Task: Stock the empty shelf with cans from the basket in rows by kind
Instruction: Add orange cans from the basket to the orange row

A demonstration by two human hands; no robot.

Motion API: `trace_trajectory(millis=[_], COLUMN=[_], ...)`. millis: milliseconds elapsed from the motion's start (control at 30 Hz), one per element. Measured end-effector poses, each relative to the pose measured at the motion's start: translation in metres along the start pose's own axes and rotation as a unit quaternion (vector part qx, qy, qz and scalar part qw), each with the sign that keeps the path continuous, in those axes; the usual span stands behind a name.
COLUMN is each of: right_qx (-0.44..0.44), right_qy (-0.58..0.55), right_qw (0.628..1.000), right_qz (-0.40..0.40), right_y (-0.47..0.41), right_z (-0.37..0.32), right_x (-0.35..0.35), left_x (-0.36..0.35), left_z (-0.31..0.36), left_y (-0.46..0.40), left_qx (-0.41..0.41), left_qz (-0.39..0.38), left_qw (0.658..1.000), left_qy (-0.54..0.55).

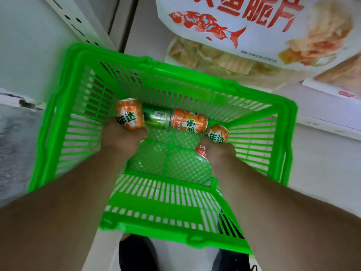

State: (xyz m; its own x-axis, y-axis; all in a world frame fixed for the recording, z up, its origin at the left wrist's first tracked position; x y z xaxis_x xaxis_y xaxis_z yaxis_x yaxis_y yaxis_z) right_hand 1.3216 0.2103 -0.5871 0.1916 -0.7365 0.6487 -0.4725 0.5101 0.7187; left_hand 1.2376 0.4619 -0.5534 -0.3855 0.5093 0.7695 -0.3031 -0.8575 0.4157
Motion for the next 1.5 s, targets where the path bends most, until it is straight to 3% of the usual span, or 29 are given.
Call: trace_trajectory(millis=[167,333,533,733,933,1200,1500], right_qx=[0.084,0.182,0.223,0.268,0.330,0.384,0.390], right_qy=[-0.006,-0.031,-0.065,-0.118,-0.172,-0.251,-0.297], right_qw=[0.994,0.976,0.963,0.950,0.925,0.888,0.872], right_qz=[-0.062,-0.113,-0.138,-0.107,-0.072,-0.033,-0.009], right_y=[0.070,0.176,0.298,0.417,0.520,0.600,0.612], right_z=[0.001,-0.027,-0.062,-0.085,-0.098,-0.100,-0.089], right_x=[0.061,0.160,0.291,0.425,0.526,0.604,0.661], left_x=[0.054,0.148,0.277,0.413,0.522,0.602,0.617], left_z=[0.027,0.100,0.194,0.281,0.339,0.382,0.411], left_y=[0.070,0.161,0.266,0.362,0.442,0.508,0.553], left_qx=[-0.016,-0.033,-0.066,-0.158,-0.225,-0.321,-0.357], left_qz=[-0.075,-0.105,-0.173,-0.236,-0.245,-0.246,-0.262], left_qw=[0.997,0.992,0.976,0.949,0.926,0.892,0.872], left_qy=[0.006,0.053,0.111,0.133,0.179,0.200,0.207])
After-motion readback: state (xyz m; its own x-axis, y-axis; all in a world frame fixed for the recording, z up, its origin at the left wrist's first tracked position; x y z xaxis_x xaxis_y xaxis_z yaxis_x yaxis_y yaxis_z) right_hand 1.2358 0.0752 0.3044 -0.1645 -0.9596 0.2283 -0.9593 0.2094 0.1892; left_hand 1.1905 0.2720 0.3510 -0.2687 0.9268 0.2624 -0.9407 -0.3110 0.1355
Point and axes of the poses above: each hand's wrist, its own y-axis away from the middle knuckle, its own x-axis out of the back of the hand, z = x × y, the point moved 3 cm from there along -y, towards the middle knuckle, and after that the axes turned 12 degrees about z, right-handed, at the moved point
